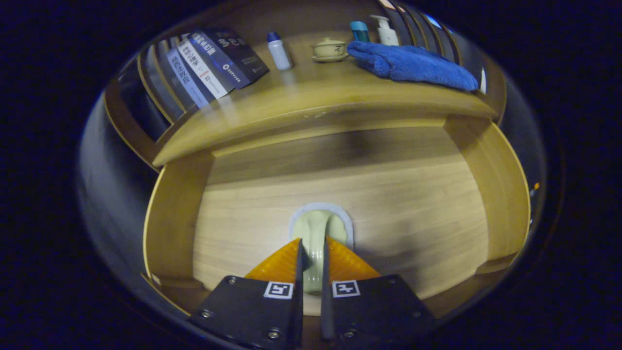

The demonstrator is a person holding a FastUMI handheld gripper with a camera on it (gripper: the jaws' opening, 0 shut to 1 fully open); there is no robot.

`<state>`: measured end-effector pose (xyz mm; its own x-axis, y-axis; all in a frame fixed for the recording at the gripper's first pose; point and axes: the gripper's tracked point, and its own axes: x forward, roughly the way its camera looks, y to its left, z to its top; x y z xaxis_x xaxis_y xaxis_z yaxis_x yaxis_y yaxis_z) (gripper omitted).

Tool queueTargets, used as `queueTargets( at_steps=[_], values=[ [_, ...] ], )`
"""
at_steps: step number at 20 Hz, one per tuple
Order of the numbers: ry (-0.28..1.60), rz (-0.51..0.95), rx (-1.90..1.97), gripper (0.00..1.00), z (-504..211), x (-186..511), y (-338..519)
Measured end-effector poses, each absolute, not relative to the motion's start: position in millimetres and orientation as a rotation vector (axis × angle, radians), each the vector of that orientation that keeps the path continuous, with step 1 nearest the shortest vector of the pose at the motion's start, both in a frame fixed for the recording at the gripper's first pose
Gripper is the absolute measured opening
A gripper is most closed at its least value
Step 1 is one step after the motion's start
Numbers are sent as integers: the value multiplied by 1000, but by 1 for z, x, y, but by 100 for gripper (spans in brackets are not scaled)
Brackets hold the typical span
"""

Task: Pull open the drawer, take out the items inside it, and place them on the countertop above the cabinet.

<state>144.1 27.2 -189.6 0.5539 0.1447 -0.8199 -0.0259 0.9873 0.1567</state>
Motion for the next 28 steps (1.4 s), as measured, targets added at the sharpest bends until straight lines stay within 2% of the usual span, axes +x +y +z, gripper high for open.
queueTargets(
  at_steps=[3, 7, 13, 20, 28],
  values=[
    [890, 145, 122, 15, -173, 146, 27],
    [713, 254, 134, 15, -116, 142, 41],
    [515, 306, 72, 15, -43, 138, 49],
    [395, 246, 69, 15, 8, 164, 40],
    [384, 137, 84, 15, -1, 237, 32]
  ],
)
